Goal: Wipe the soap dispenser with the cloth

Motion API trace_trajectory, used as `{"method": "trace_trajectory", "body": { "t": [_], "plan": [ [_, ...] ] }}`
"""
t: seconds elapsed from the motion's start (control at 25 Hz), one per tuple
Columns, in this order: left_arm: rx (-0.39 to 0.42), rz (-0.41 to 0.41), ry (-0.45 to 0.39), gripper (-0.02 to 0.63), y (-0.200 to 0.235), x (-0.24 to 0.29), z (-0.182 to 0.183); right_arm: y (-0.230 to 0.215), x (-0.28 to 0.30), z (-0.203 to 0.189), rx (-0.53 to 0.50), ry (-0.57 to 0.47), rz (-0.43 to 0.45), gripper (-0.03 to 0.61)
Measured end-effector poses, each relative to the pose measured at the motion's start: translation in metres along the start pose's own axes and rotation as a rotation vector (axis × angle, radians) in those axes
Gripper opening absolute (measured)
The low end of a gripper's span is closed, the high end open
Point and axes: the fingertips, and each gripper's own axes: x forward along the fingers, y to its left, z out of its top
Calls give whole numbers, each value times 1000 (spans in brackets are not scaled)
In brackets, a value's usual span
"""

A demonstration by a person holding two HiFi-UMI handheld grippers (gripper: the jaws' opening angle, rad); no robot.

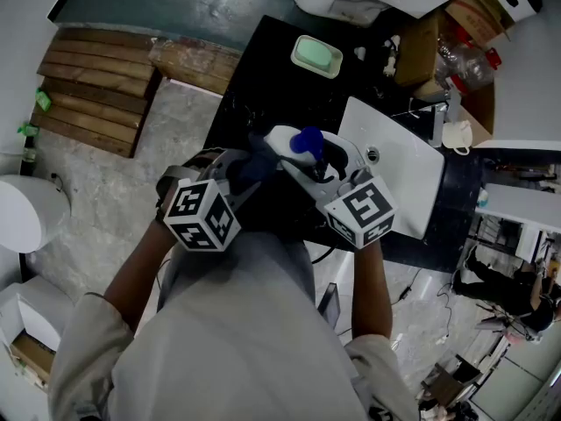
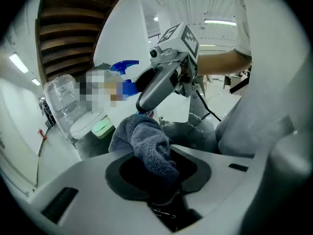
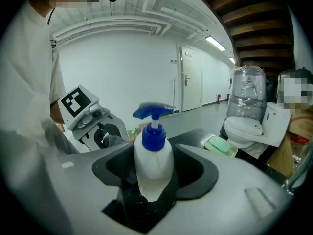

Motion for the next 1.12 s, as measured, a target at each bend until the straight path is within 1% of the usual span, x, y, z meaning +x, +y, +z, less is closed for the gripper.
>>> {"method": "trace_trajectory", "body": {
  "t": [0.16,0.36,0.68,1.12],
  "plan": [
    [-47,3,-32,108,2,-2,3,1,0,-1,-5,-5,-3,246],
    [-53,5,-55,109,6,-6,9,0,-1,-1,-16,-4,0,245],
    [-44,4,-69,109,8,-10,13,0,1,-1,-21,4,2,245],
    [-58,16,-109,109,12,-17,23,1,0,-3,-24,9,1,245]
  ]
}}
